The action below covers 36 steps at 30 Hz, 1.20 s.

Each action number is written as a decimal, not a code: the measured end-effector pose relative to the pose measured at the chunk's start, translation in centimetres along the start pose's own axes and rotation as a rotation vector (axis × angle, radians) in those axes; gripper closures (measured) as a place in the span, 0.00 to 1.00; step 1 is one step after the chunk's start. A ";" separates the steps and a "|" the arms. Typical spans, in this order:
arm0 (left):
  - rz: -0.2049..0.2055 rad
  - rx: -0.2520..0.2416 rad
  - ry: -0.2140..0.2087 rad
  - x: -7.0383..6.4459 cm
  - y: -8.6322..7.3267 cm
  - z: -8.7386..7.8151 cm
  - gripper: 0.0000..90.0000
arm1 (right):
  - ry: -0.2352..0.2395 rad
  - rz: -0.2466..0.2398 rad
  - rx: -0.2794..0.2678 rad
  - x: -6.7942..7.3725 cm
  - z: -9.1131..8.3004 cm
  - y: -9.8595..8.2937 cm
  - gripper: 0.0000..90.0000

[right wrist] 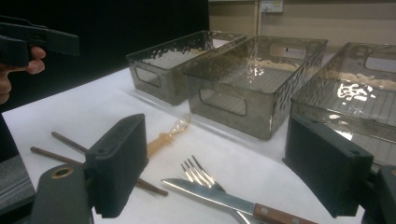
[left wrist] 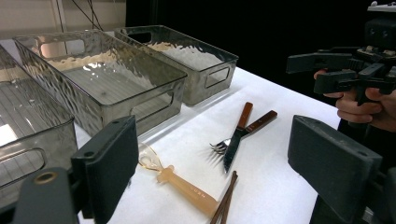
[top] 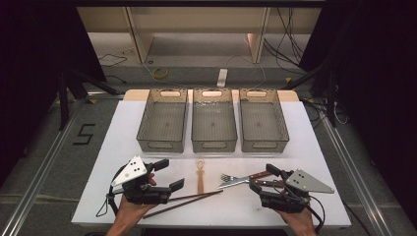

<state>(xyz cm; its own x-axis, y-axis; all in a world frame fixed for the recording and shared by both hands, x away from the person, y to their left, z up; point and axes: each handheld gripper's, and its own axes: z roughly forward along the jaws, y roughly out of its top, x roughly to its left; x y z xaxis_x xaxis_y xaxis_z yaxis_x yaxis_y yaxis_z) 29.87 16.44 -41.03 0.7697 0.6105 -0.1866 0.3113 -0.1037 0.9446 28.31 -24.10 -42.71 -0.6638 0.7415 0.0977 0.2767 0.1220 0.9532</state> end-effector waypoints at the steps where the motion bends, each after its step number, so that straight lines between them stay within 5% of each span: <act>1: 0.001 0.002 0.005 0.0 0.0 0.0 0.18 | 0.000 -0.001 0.000 0.0 0.0 0.0 0.24; 4: 0.016 0.021 0.017 -0.1 0.1 0.1 0.18 | -0.001 0.001 0.000 0.0 0.0 0.0 0.24; 6: 0.062 0.059 0.052 -0.2 0.3 0.3 0.18 | 0.000 0.001 0.001 0.0 0.0 0.0 0.24; 22: 0.068 0.140 0.063 -0.2 1.6 0.7 0.18 | 0.009 0.011 0.004 -0.1 -0.1 0.0 0.24; 26: 0.040 0.243 0.050 0.9 2.5 0.9 0.19 | 0.015 0.010 0.009 -0.2 0.0 0.1 0.24; 32: 0.081 0.322 0.122 1.8 4.0 0.5 0.21 | 0.022 0.003 0.011 -0.1 0.0 0.2 0.24; 36: 0.081 0.465 0.108 2.0 4.6 1.2 0.23 | 0.026 -0.003 0.015 0.0 0.1 0.1 0.24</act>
<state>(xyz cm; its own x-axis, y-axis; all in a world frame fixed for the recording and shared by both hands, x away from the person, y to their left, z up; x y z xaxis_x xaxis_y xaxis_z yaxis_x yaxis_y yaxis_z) 33.47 16.26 -37.39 0.7469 0.6618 -0.0655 0.4884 -0.4790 0.7294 28.40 -24.04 -42.59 -0.6820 0.7241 0.1027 0.2852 0.1341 0.9490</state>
